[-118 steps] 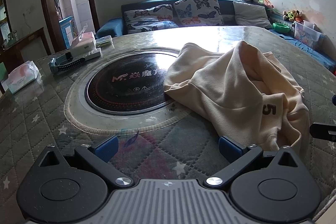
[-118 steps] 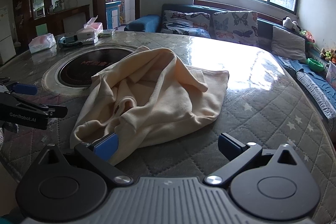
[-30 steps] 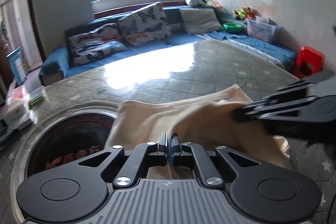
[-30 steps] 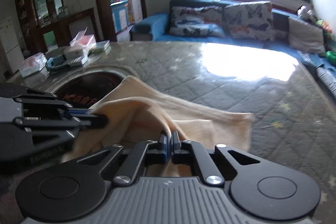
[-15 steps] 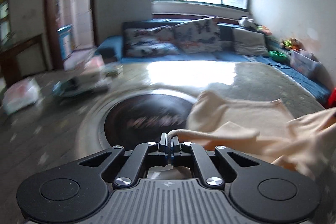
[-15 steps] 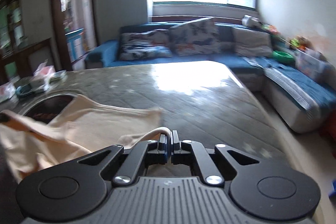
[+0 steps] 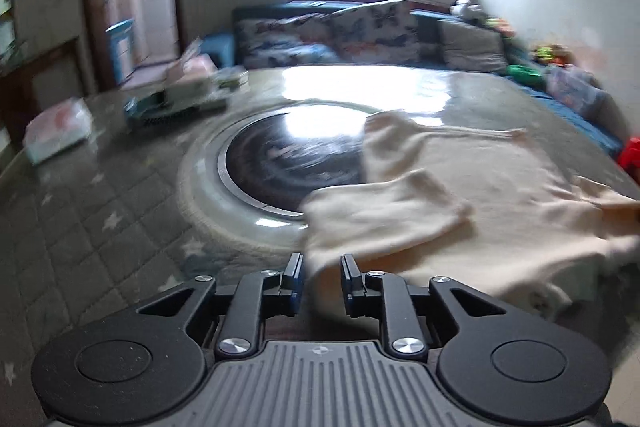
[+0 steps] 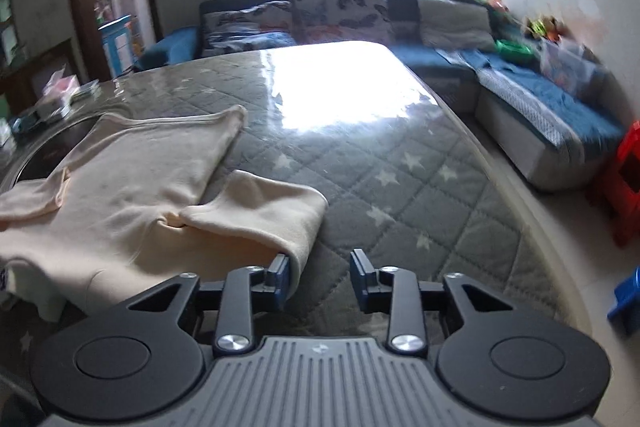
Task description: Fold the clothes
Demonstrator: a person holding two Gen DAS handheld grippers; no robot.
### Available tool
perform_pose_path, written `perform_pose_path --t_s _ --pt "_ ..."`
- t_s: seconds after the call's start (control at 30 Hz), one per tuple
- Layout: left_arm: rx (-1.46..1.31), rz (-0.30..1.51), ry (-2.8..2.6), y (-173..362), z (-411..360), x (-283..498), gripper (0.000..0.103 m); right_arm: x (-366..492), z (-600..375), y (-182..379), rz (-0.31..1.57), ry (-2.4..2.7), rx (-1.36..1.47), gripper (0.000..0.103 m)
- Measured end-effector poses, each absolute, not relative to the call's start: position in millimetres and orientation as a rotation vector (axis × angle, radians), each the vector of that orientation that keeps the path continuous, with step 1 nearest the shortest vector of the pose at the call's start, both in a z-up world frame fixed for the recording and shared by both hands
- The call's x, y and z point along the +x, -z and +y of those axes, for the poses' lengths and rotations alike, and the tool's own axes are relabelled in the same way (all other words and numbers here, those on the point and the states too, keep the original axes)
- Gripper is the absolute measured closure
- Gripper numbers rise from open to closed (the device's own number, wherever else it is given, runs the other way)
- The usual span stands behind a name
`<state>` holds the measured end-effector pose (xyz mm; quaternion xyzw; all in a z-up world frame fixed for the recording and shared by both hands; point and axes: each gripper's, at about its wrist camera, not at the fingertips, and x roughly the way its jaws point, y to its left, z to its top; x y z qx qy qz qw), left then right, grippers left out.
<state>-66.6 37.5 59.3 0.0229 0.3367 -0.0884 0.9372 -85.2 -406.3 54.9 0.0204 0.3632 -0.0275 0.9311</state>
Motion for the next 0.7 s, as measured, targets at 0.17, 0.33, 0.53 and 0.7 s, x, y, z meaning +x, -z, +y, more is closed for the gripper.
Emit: perform_pose_path --t_s 0.17,0.33,0.53,0.7 --pt "0.122 0.671 0.325 -62.7 11.8 -89.3 0.074 -73.6 -377.5 -48.2 0.748 0.033 -0.098 0.061" --pt "0.1 0.77 0.472 -46.4 -13.5 -93.9 0.07 -54.7 -349.9 -37.2 0.739 0.017 -0.256 0.06" --pt "0.099 0.838 0.567 -28.4 -42.5 -91.5 0.064 -38.2 -361.0 -45.2 0.661 0.125 -0.269 0.061" --pt "0.075 0.84 0.587 -24.0 -53.6 -83.4 0.064 -54.6 -412.0 -73.1 0.595 0.249 -0.024 0.06"
